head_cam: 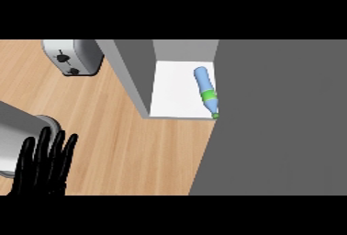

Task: Pick up the bottled water, place it into the cabinet and close the cabinet

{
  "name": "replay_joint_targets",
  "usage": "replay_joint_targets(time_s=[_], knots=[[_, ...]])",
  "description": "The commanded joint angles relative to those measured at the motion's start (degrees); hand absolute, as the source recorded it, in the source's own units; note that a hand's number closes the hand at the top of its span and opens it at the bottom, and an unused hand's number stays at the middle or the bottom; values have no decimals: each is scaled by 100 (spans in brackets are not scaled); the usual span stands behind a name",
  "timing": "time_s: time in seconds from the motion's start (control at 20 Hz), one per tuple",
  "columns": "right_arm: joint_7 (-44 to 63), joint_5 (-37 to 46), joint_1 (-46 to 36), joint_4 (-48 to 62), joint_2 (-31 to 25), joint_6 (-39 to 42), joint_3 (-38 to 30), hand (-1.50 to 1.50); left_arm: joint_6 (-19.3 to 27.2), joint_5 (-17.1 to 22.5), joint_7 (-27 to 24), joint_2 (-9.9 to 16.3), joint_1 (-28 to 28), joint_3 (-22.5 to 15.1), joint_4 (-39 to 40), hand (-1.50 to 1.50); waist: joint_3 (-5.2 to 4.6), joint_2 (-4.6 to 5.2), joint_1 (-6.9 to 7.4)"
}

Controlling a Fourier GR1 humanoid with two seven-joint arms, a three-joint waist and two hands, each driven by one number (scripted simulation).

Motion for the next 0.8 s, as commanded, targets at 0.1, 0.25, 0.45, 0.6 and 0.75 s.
replay_joint_targets(time_s=[0.1, 0.25, 0.45, 0.6, 0.75], knots=[[348, 402, -441, -286, 274, 104, 1029, 150, -438, 465, -174, 453, 1051, 567, -858, -150, -30, -63, 45], [549, 655, -196, -684, 216, 77, 1332, 150, -742, 936, -134, 619, 1289, 1001, -881, -150, -34, -71, -4], [1127, 692, -850, -281, 845, -95, 1654, 150, -1044, 1001, -386, 581, 1558, 1086, -796, -150, -38, -44, 89], [1559, 645, -1071, -30, 1236, -282, 1714, 150, -1562, 1288, -580, 808, 2117, 1504, -991, -150, -38, -59, 179], [1829, 297, -1570, 241, 1471, -706, 1813, 150, -1847, 1569, -595, 885, 2166, 1810, -761, -150, -38, -30, 162]])
